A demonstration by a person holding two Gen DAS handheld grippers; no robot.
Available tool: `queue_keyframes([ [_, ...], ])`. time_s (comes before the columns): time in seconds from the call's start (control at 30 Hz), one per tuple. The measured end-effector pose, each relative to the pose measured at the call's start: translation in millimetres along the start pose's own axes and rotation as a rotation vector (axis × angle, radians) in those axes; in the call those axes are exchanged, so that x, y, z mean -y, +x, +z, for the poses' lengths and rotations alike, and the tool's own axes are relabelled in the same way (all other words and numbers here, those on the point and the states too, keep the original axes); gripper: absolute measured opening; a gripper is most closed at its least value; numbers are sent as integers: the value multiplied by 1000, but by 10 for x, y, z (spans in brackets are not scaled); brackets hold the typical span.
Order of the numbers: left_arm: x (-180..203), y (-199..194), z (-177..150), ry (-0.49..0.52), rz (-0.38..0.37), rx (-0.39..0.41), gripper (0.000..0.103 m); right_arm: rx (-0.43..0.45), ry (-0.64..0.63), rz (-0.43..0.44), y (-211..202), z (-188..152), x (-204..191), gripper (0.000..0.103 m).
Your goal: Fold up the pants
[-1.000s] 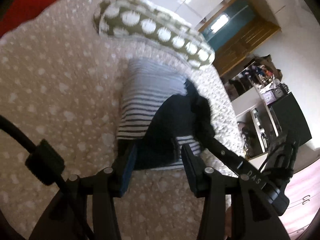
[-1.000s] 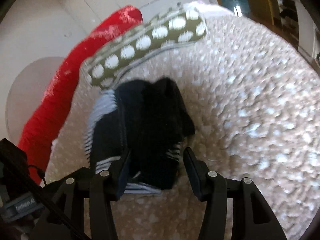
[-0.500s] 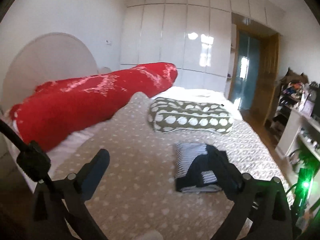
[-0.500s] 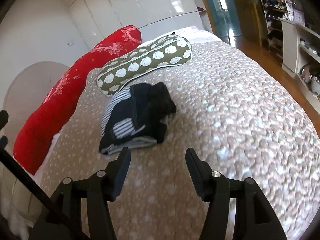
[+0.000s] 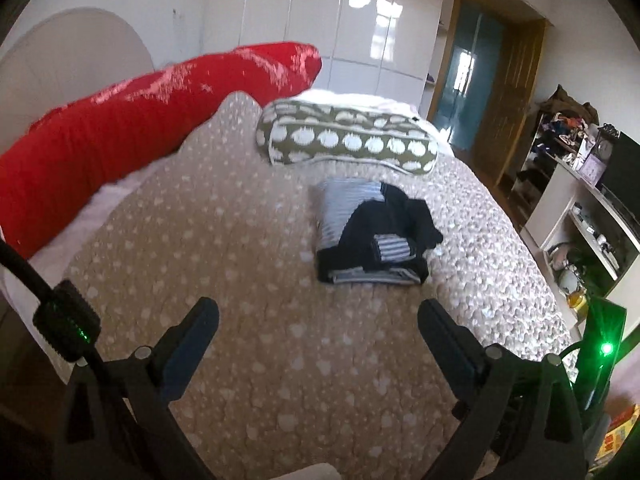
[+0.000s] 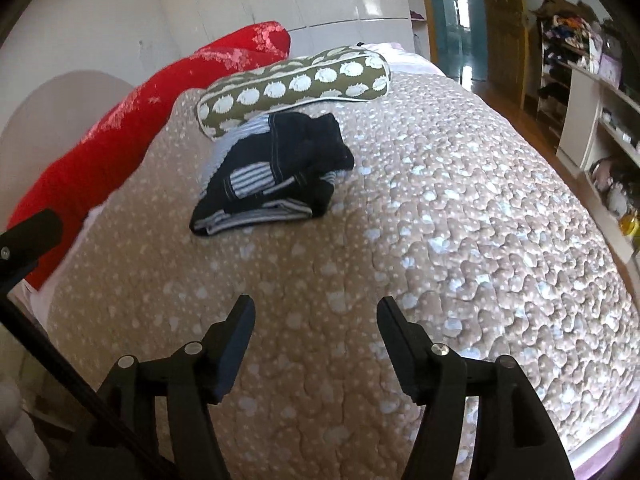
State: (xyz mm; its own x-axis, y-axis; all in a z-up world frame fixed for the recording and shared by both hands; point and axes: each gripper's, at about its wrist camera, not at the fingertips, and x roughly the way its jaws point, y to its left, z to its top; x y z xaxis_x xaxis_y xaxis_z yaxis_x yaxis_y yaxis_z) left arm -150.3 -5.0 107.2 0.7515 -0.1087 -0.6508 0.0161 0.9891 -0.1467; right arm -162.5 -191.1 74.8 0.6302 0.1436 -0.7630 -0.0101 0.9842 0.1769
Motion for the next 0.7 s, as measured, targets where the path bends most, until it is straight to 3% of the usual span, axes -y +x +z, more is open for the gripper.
queue_keyframes([
  [0.23, -75, 99, -65, -17, 3, -39, 99, -23, -84, -36, 87, -72, -175, 69],
  [0.7, -178, 315, -138, -40, 1, -115, 99, -60, -95, -49, 238, -90, -213, 71],
])
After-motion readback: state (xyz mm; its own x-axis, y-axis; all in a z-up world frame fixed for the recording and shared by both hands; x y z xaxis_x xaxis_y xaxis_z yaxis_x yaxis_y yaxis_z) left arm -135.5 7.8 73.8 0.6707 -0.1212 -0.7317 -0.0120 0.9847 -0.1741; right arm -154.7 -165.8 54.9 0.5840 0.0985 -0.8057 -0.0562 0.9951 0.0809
